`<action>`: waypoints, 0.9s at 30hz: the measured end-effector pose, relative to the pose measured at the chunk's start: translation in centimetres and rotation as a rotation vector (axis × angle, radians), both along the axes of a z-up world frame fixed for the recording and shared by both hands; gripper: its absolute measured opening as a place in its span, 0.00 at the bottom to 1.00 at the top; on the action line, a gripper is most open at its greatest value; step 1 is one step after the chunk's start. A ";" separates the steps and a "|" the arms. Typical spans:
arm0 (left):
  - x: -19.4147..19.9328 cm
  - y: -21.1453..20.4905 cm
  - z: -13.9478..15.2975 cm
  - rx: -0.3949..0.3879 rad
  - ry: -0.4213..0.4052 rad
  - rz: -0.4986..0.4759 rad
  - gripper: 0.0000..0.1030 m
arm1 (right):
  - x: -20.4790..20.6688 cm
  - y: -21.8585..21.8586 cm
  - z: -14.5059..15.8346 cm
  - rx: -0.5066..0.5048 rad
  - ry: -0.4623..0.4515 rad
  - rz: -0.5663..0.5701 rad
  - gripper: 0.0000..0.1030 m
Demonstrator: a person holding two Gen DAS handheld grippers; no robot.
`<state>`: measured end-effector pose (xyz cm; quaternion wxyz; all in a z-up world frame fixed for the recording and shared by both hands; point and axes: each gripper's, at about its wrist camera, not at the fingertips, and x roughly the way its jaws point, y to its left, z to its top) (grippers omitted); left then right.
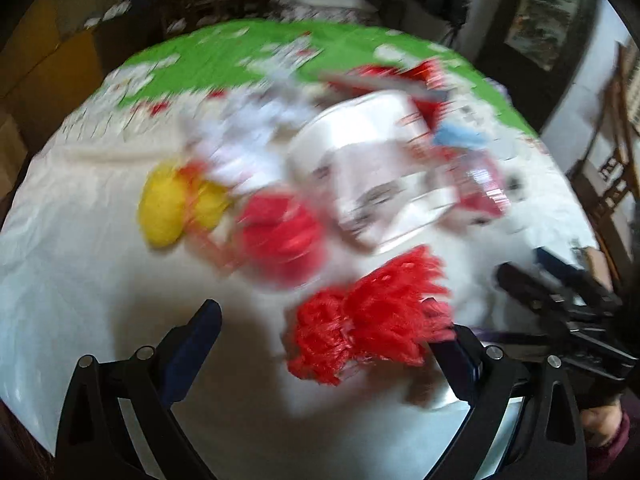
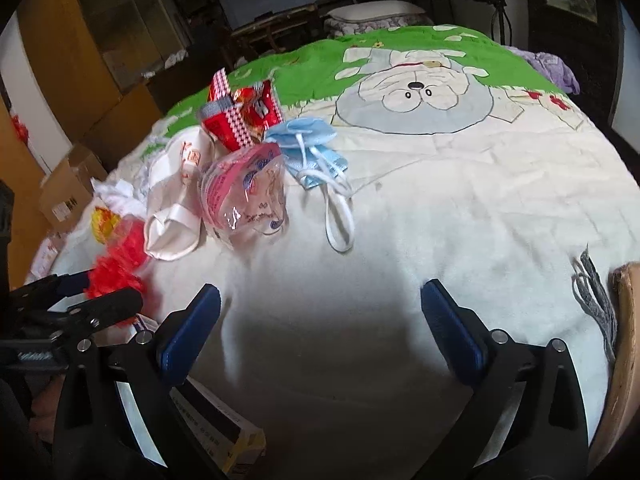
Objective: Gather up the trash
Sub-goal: 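Grasp the red foam net with left tool while right grasps white medicine box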
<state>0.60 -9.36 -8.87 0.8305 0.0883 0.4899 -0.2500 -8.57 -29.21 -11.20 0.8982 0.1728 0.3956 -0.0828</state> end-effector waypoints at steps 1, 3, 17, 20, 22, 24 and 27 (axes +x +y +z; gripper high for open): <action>0.3 0.9 -0.4 0.008 0.010 0.023 0.94 | 0.2 0.3 0.0 -0.025 0.018 0.003 0.95; 0.3 3.1 -0.5 0.030 -0.001 0.063 0.94 | 0.5 1.0 -0.1 -0.078 0.053 0.010 0.95; -1.0 5.6 1.4 -0.028 -0.074 0.057 0.94 | -0.4 0.2 0.2 -0.012 -0.001 0.019 0.95; -0.7 4.8 1.4 -0.041 -0.078 0.052 0.94 | -0.4 0.0 0.2 0.006 -0.012 0.018 0.95; -0.1 4.7 0.9 -0.036 -0.072 0.074 0.94 | -0.4 -0.1 0.2 0.009 -0.014 0.018 0.95; 0.3 5.1 0.3 -0.009 -0.075 0.104 0.93 | -0.4 -0.1 0.2 0.009 -0.014 0.019 0.95; 0.8 6.4 -0.5 0.004 -0.054 0.153 0.85 | -0.4 -0.1 0.2 0.014 -0.016 0.019 0.95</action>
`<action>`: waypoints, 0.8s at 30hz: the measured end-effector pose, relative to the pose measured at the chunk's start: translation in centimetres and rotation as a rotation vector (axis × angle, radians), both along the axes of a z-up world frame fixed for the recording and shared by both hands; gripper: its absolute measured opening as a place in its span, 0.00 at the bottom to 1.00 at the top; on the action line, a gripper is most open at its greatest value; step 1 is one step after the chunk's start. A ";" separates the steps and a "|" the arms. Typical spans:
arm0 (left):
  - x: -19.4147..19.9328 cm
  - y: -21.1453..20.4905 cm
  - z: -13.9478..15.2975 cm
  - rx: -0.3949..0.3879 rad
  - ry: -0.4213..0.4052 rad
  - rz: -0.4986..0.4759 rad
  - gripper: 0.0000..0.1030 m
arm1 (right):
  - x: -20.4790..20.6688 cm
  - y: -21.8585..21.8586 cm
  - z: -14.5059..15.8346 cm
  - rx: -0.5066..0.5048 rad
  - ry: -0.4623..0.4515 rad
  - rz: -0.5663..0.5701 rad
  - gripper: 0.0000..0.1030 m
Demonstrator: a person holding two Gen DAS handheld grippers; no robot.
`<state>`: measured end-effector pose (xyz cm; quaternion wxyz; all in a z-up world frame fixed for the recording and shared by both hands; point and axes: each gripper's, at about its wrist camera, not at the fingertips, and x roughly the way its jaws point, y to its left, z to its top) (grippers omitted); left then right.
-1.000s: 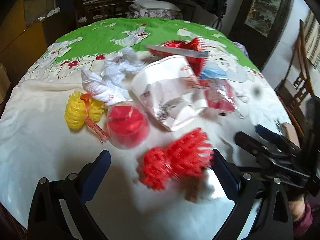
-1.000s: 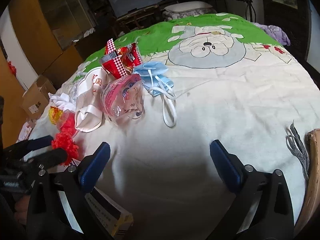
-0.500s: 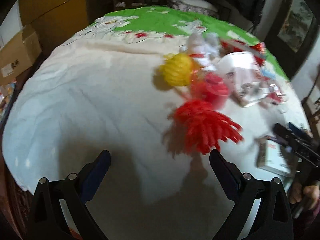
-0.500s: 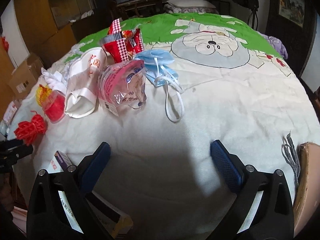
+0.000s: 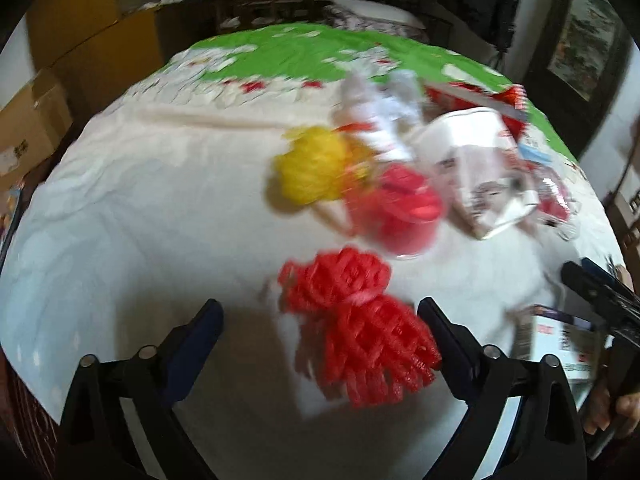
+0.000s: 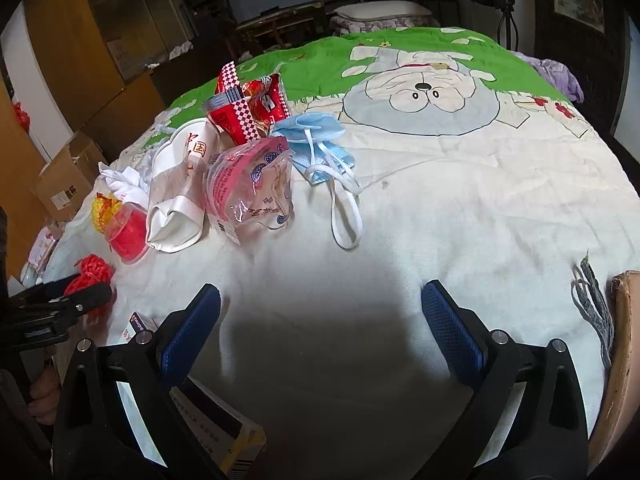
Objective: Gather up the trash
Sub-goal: 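Grasp the red foam net with left tool while right grasps white medicine box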
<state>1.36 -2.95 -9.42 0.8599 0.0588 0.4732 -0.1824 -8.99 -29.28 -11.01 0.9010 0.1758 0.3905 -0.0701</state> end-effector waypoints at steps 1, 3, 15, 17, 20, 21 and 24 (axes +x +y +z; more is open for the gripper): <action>0.0 0.3 -0.1 -0.002 0.003 0.008 0.83 | 0.0 0.0 0.0 0.002 -0.001 0.000 0.95; -0.1 0.6 0.2 0.001 -0.007 0.019 0.73 | 0.0 0.0 0.0 0.002 -0.001 0.000 0.95; -0.9 0.1 1.1 0.010 -0.025 0.005 0.77 | -3.8 2.1 1.6 0.085 -0.084 0.212 0.94; -0.6 0.4 1.3 -0.001 -0.024 0.013 0.78 | -4.8 3.7 1.8 0.037 -0.082 0.282 0.94; -0.2 0.3 1.2 -0.003 -0.016 0.016 0.78 | -4.8 5.7 1.5 -0.055 -0.060 0.341 0.94; 0.0 0.2 1.1 -0.001 -0.012 0.018 0.78 | -4.4 6.2 1.2 -0.087 -0.043 0.341 0.94; 0.4 0.4 0.8 -0.006 0.002 0.026 0.77 | -3.1 6.7 0.3 -0.116 0.007 0.331 0.94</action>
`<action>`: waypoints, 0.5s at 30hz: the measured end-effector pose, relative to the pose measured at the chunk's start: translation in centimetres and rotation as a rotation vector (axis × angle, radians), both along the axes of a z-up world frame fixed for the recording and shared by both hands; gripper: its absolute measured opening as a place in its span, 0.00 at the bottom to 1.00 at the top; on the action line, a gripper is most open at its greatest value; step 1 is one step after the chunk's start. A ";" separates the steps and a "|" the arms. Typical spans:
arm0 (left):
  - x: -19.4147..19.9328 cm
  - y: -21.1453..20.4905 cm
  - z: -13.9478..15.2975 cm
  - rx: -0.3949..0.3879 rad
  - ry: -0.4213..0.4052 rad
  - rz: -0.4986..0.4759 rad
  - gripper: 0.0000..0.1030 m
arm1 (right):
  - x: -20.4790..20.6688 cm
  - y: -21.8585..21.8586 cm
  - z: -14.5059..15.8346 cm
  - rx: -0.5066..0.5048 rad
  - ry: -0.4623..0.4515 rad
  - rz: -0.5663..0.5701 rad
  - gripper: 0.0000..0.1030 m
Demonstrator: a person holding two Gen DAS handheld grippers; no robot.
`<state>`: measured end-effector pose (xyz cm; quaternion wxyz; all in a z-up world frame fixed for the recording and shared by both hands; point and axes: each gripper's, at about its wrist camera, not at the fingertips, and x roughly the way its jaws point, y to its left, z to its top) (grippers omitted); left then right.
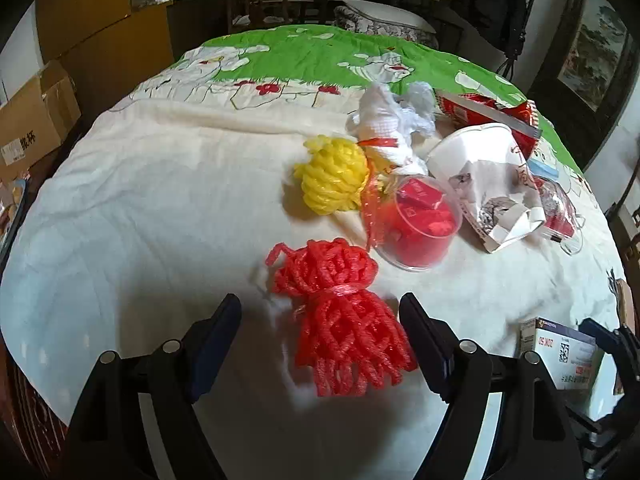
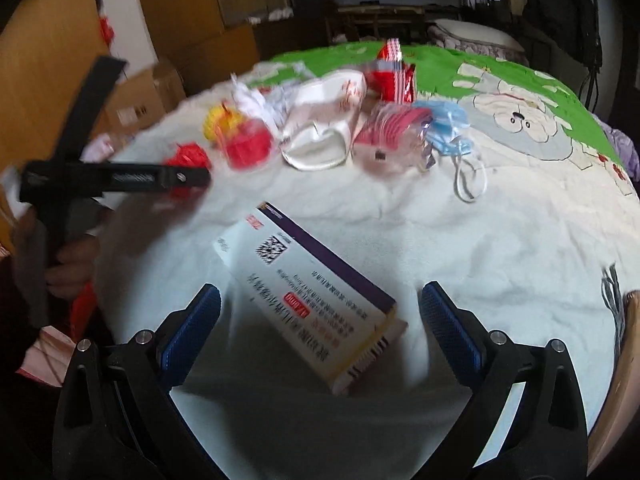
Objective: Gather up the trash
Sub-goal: 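Grasp the red foam net with left tool while right grasps white medicine box, then carry red net and white box to the red wastebasket and release both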
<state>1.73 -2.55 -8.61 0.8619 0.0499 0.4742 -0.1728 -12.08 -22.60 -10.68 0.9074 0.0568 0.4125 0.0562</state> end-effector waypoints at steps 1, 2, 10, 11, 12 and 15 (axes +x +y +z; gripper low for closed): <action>0.1 0.1 -0.1 -0.003 0.002 0.001 0.77 | 0.3 0.0 -0.1 0.003 0.004 -0.005 0.94; 0.1 0.2 -0.1 -0.004 0.000 0.003 0.75 | 0.3 0.0 -0.1 0.004 0.000 -0.006 0.93; -0.3 0.9 0.6 -0.059 0.011 -0.038 0.28 | -0.6 0.5 0.8 0.017 -0.058 -0.006 0.60; -0.5 0.9 0.8 -0.060 0.006 -0.037 0.27 | -0.6 0.5 1.1 0.026 -0.066 -0.012 0.60; -0.8 1.1 1.2 -0.059 -0.008 -0.034 0.26 | -0.7 0.4 1.3 0.034 -0.073 -0.017 0.60; -1.9 1.6 2.4 -0.057 -0.047 -0.030 0.26 | -1.1 0.3 2.2 0.058 -0.097 -0.027 0.60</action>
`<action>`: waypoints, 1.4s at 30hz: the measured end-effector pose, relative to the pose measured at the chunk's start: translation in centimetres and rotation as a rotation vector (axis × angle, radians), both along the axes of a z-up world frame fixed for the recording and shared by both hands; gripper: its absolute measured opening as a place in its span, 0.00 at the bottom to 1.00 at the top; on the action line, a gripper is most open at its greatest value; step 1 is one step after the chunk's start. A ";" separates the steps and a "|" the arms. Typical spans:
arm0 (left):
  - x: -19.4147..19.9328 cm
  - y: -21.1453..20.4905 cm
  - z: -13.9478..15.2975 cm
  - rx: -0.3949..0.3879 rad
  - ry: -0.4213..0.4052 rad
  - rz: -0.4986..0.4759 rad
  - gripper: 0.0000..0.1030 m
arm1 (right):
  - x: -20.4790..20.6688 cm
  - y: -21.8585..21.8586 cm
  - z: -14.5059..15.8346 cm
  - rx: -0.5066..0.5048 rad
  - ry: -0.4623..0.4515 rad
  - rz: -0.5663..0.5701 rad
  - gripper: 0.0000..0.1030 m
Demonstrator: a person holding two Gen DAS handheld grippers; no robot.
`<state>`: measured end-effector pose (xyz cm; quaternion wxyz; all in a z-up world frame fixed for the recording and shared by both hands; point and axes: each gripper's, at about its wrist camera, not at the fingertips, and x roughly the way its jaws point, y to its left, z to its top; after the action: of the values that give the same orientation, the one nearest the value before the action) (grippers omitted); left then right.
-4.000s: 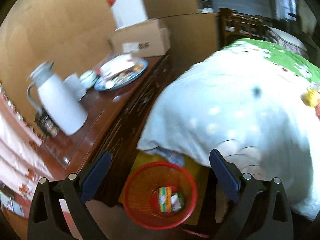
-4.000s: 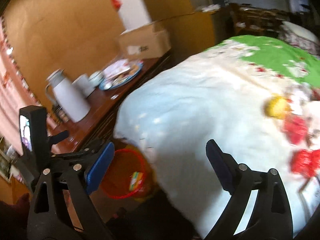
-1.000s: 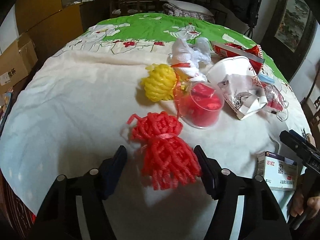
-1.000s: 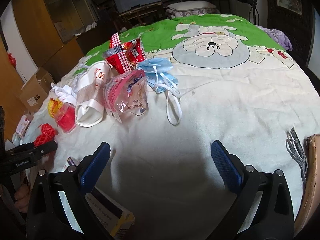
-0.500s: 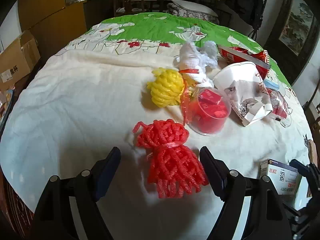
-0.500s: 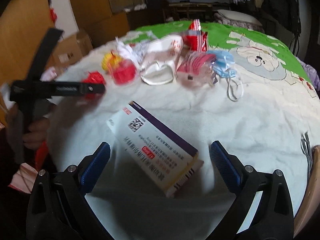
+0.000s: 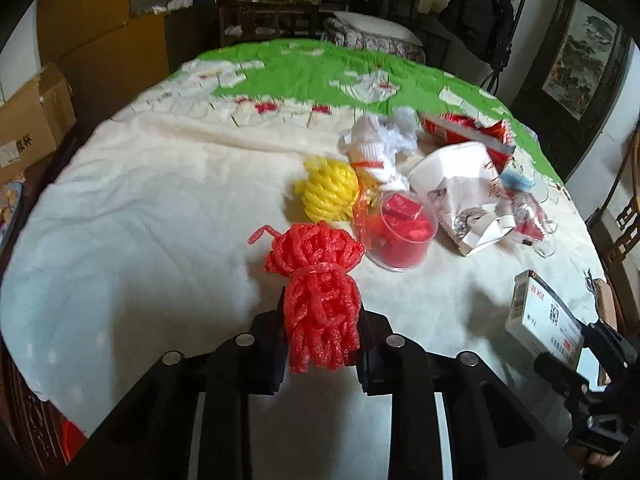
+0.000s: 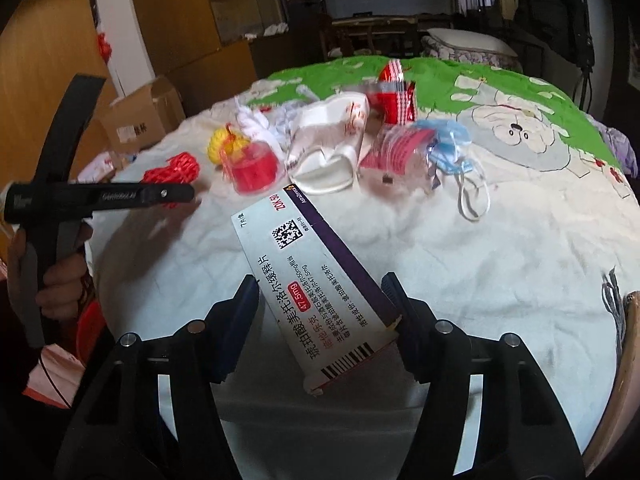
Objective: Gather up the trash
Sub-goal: 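Carry red net and white box to the red wastebasket and release both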
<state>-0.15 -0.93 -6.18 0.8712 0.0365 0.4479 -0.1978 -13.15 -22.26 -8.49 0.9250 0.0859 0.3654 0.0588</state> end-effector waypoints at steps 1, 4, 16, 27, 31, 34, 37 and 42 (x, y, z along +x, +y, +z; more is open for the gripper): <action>-0.3 0.2 0.4 -0.001 -0.010 0.002 0.26 | -0.2 0.0 0.3 0.004 -0.009 -0.003 0.60; -1.1 0.9 1.7 -0.008 -0.039 0.012 0.26 | -0.8 0.0 1.2 0.030 -0.035 -0.014 0.60; -5.9 6.2 5.4 -0.024 -0.116 0.084 0.26 | -3.3 2.0 4.7 0.095 -0.129 0.034 0.60; -11.0 17.8 5.2 0.007 -0.106 0.265 0.27 | -3.6 6.3 7.0 0.165 -0.153 0.139 0.60; -12.8 24.1 3.0 0.024 -0.039 0.386 0.29 | -2.2 9.6 7.7 0.186 -0.138 0.224 0.60; -13.7 28.1 0.9 0.042 0.006 0.474 0.32 | -1.2 12.8 7.8 0.187 -0.116 0.291 0.60; -14.1 31.8 -1.6 0.014 0.078 0.549 0.54 | 0.1 16.3 7.7 0.186 -0.079 0.361 0.60; -13.9 35.4 -3.8 -0.008 0.133 0.617 0.85 | 1.6 22.4 7.3 0.167 -0.013 0.483 0.60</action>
<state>-14.09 34.51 -10.02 0.8590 -0.1175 0.4930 0.0720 -11.52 0.18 -1.22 0.8762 0.0717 0.3633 0.3084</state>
